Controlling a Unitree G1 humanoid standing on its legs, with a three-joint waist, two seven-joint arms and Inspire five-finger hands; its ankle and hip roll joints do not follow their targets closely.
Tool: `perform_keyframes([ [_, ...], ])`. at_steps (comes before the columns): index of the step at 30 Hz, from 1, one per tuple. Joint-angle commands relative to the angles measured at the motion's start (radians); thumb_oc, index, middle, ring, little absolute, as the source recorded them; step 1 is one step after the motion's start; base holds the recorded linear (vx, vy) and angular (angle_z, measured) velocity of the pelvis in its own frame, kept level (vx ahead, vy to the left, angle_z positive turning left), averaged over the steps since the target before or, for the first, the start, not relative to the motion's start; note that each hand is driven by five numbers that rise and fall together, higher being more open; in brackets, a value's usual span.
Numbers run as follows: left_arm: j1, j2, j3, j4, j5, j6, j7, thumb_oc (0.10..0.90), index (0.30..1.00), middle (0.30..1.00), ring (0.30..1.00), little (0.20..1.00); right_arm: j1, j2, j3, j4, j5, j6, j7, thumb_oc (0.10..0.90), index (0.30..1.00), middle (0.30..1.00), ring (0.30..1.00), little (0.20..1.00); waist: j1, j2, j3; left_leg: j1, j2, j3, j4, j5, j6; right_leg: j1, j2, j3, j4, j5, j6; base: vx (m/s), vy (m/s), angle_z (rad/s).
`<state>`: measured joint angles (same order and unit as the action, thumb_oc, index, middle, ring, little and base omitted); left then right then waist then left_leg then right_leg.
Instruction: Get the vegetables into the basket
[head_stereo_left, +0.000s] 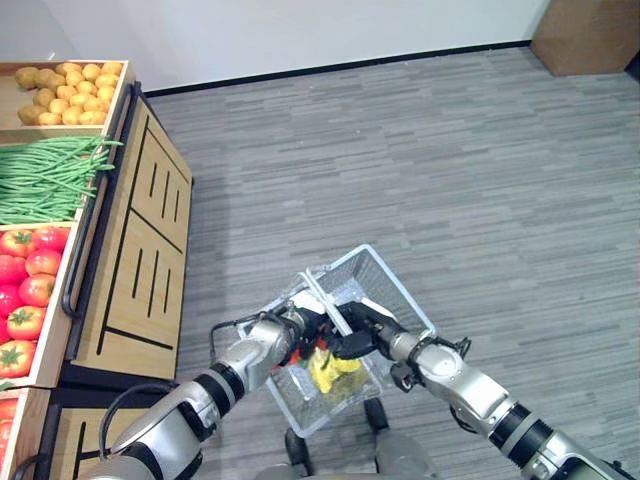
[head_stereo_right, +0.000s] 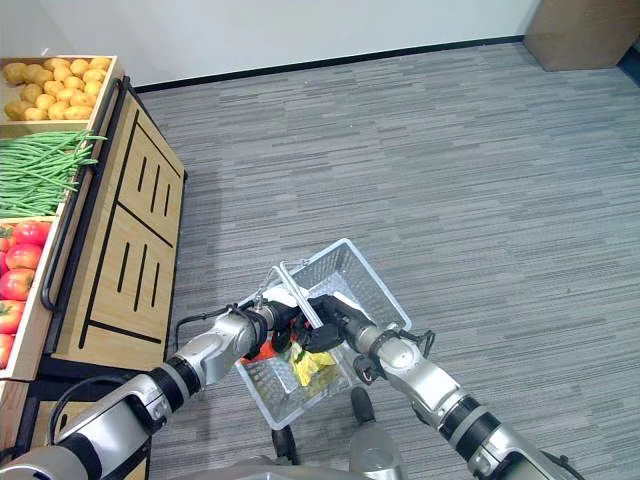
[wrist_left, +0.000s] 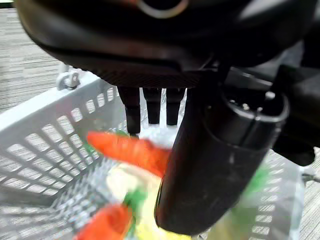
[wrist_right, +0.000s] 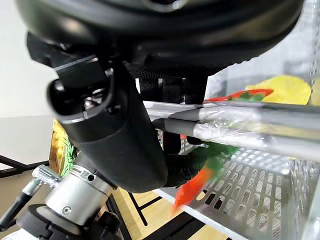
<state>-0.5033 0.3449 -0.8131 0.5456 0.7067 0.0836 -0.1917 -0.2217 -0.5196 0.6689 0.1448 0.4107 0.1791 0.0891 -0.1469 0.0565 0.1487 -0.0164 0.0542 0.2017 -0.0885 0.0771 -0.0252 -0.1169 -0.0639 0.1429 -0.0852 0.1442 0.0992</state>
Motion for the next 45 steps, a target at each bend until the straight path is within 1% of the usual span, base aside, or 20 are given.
perform_keyframes([
  [1,-0.156,-0.068,-0.046,-0.045,-0.018,-0.067,0.024,0.9,1.0,1.0,1.0,1.0,-0.126,0.151,-0.034,-0.252,0.088,-0.173,0.072,0.4,0.3,0.3,0.3,0.3,0.027,-0.031,-0.055,0.001,0.006,-0.027,0.11,-0.116,-0.026,-0.001,-0.046,-0.057,0.058,-0.047,0.062,0.0,0.0,0.0],
  [6,-0.157,-0.058,-0.045,-0.072,-0.029,-0.067,0.02,0.9,1.0,1.0,1.0,1.0,-0.121,0.148,-0.034,-0.241,0.074,-0.175,0.069,0.4,0.3,0.3,0.3,0.3,0.031,-0.029,-0.054,-0.001,0.006,-0.032,0.11,-0.115,-0.026,0.001,-0.048,-0.062,0.06,-0.048,0.061,0.0,0.0,0.0],
  [9,-0.15,-0.032,-0.024,-0.117,-0.063,-0.059,0.024,0.9,1.0,1.0,1.0,1.0,-0.092,0.149,-0.042,-0.127,-0.012,-0.164,0.029,0.4,0.3,0.3,0.3,0.3,0.039,-0.023,-0.053,-0.002,0.002,-0.041,0.107,-0.112,-0.026,0.005,-0.051,-0.071,0.057,-0.05,0.061,0.0,-0.004,0.01],
  [16,-0.099,0.078,0.065,-0.275,-0.153,-0.048,0.018,0.9,1.0,1.0,1.0,1.0,-0.044,0.158,-0.098,0.071,-0.166,-0.14,-0.027,0.4,0.3,0.3,0.3,0.3,0.058,-0.015,-0.064,0.003,-0.003,-0.062,0.105,-0.111,-0.027,0.022,-0.058,-0.093,0.055,-0.059,0.058,0.01,-0.016,0.11],
  [17,-0.044,0.143,0.123,-0.335,-0.248,-0.042,0.008,0.9,1.0,1.0,1.0,1.0,-0.083,0.112,-0.104,0.167,-0.462,-0.135,-0.051,0.4,0.3,0.3,0.3,0.3,0.084,-0.011,-0.079,0.007,-0.005,-0.075,0.104,-0.112,-0.028,0.036,-0.061,-0.106,0.054,-0.063,0.056,0.03,-0.023,0.21],
  [19,-0.018,0.157,0.135,-0.344,-0.26,-0.039,0.002,0.9,1.0,1.0,1.0,1.0,-0.093,0.112,-0.103,0.203,-0.518,-0.136,-0.053,0.4,0.3,0.3,0.3,0.3,0.087,-0.011,-0.082,0.01,-0.005,-0.079,0.104,-0.112,-0.028,0.041,-0.061,-0.11,0.053,-0.065,0.055,0.03,-0.015,0.23],
  [20,0.044,0.173,0.162,-0.329,-0.284,-0.033,0.005,0.9,1.0,1.0,1.0,1.0,-0.08,0.128,-0.138,0.325,-0.516,-0.121,-0.07,0.4,0.3,0.3,0.3,0.3,0.101,-0.009,-0.092,0.015,-0.007,-0.089,0.103,-0.113,-0.027,0.051,-0.061,-0.118,0.054,-0.069,0.053,0.03,-0.008,0.24],
  [21,0.046,0.175,0.163,-0.33,-0.283,-0.033,0.005,0.9,1.0,1.0,1.0,1.0,-0.082,0.132,-0.135,0.332,-0.516,-0.126,-0.073,0.4,0.3,0.3,0.3,0.3,0.099,-0.01,-0.094,0.016,-0.007,-0.09,0.102,-0.113,-0.027,0.052,-0.061,-0.119,0.053,-0.069,0.053,0.03,-0.015,0.23],
  [23,0.125,0.184,0.205,-0.269,-0.292,-0.024,0.018,0.9,1.0,1.0,1.0,1.0,-0.064,0.141,-0.188,0.462,-0.505,-0.111,-0.095,0.4,0.3,0.3,0.3,0.3,0.113,-0.013,-0.102,0.02,-0.007,-0.101,0.101,-0.112,-0.028,0.063,-0.062,-0.127,0.053,-0.074,0.051,0.01,-0.01,0.21],
  [24,0.126,0.184,0.205,-0.269,-0.292,-0.024,0.018,0.9,1.0,1.0,1.0,1.0,-0.064,0.142,-0.187,0.465,-0.504,-0.113,-0.096,0.4,0.3,0.3,0.3,0.3,0.112,-0.013,-0.103,0.021,-0.007,-0.102,0.1,-0.112,-0.028,0.064,-0.061,-0.128,0.053,-0.074,0.051,0.0,-0.009,0.17],
  [26,0.202,0.186,0.262,-0.214,-0.319,-0.012,0.032,0.9,1.0,1.0,1.0,1.0,-0.044,0.126,-0.234,0.537,-0.53,-0.102,-0.102,0.4,0.3,0.3,0.3,0.3,0.122,-0.017,-0.109,0.024,-0.008,-0.114,0.098,-0.111,-0.027,0.072,-0.061,-0.137,0.051,-0.078,0.049,0.02,-0.007,0.09],
  [27,0.26,0.221,0.316,-0.137,-0.317,0.003,0.059,0.9,1.0,1.0,1.0,1.0,-0.034,0.108,-0.266,0.561,-0.515,-0.086,-0.1,0.4,0.3,0.3,0.3,0.3,0.13,-0.016,-0.108,0.027,-0.007,-0.118,0.098,-0.109,-0.027,0.077,-0.062,-0.142,0.051,-0.078,0.047,0.06,0.007,0.11],
  [29,0.326,0.19,0.326,-0.04,-0.336,-0.01,0.053,0.9,1.0,1.0,1.0,1.0,-0.01,0.107,-0.314,0.593,-0.488,-0.094,-0.124,0.4,0.3,0.3,0.3,0.3,0.135,-0.017,-0.113,0.03,-0.008,-0.125,0.097,-0.118,-0.028,0.086,-0.062,-0.148,0.049,-0.087,0.048,0.03,0.008,0.13],
  [31,0.376,0.143,0.349,0.094,-0.367,-0.012,0.089,0.9,1.0,1.0,1.0,1.0,0.014,0.103,-0.371,0.661,-0.448,-0.108,-0.151,0.4,0.3,0.3,0.3,0.3,0.139,-0.023,-0.114,0.027,-0.01,-0.135,0.095,-0.112,-0.026,0.085,-0.061,-0.154,0.05,-0.086,0.048,-0.02,-0.001,0.16],
  [32,0.302,0.042,0.275,0.34,-0.266,0.0,0.162,0.9,1.0,1.0,1.0,1.0,0.002,0.133,-0.345,0.714,-0.428,-0.128,-0.178,0.4,0.3,0.3,0.3,0.3,0.124,-0.032,-0.118,0.032,-0.008,-0.134,0.091,-0.112,-0.027,0.086,-0.059,-0.154,0.05,-0.087,0.047,-0.01,0.001,0.11],
  [34,0.3,0.018,0.334,0.305,-0.369,0.003,0.168,0.9,1.0,1.0,1.0,1.0,0.029,0.11,-0.381,0.74,-0.396,-0.134,-0.182,0.4,0.3,0.3,0.3,0.3,0.122,-0.036,-0.115,0.032,-0.007,-0.132,0.086,-0.107,-0.028,0.085,-0.057,-0.152,0.051,-0.086,0.047,0.0,0.0,0.0],
  [35,0.308,0.02,0.36,0.329,-0.39,0.003,0.183,0.9,1.0,1.0,1.0,1.0,0.059,0.093,-0.419,0.768,-0.378,-0.127,-0.189,0.4,0.3,0.3,0.3,0.3,0.119,-0.041,-0.117,0.033,-0.005,-0.133,0.077,-0.1,-0.029,0.085,-0.056,-0.153,0.051,-0.086,0.047,0.0,0.0,0.0],
  [37,0.314,0.016,0.375,0.345,-0.405,0.004,0.19,0.9,1.0,1.0,1.0,1.0,0.073,0.091,-0.435,0.779,-0.371,-0.125,-0.192,0.4,0.3,0.3,0.3,0.3,0.117,-0.043,-0.118,0.036,-0.004,-0.132,0.071,-0.097,-0.03,0.085,-0.056,-0.154,0.051,-0.085,0.047,0.0,-0.003,0.1],
  [40,0.325,-0.012,0.423,0.46,-0.465,0.0,0.215,0.9,1.0,1.0,1.0,1.0,0.121,0.1,-0.492,0.898,-0.325,-0.121,-0.204,0.4,0.3,0.3,0.3,0.3,0.108,-0.052,-0.123,0.04,-0.002,-0.131,0.064,-0.092,-0.032,0.088,-0.056,-0.154,0.046,-0.084,0.048,0.01,-0.005,-0.02],
  [45,0.327,-0.046,0.465,0.603,-0.509,0.002,0.243,0.9,1.0,1.0,1.0,1.0,0.154,0.132,-0.523,1.071,-0.286,-0.12,-0.207,0.4,0.3,0.3,0.3,0.3,0.101,-0.059,-0.123,0.048,0.0,-0.125,0.056,-0.087,-0.034,0.086,-0.052,-0.148,0.044,-0.082,0.045,0.0,-0.001,-0.05],
])
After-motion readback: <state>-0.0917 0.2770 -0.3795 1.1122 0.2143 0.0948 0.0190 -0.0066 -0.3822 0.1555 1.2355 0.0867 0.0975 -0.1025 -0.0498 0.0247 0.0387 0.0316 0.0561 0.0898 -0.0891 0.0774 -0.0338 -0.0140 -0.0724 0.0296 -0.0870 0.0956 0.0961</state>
